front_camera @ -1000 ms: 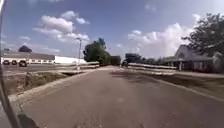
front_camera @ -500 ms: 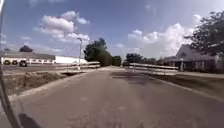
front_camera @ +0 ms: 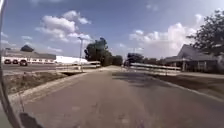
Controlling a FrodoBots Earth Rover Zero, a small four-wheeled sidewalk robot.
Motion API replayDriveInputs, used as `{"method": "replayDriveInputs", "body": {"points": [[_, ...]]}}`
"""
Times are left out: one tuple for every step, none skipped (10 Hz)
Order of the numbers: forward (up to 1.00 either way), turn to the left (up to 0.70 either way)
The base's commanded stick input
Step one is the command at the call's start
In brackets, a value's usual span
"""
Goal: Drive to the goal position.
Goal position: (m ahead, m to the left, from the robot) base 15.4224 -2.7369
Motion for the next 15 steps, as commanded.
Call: {"method": "replayDriveInputs", "body": {"points": [[0.70,0.00],[0.70,0.00],[0.70,0.00],[0.70,0.00],[0.70,0.00],[0.70,0.00],[0.70,0.00],[0.70,0.00],[0.70,0.00],[0.70,0.14],[0.70,0.30],[0.70,0.35],[0.70,0.35],[0.70,0.35],[0.70,0.35]]}}
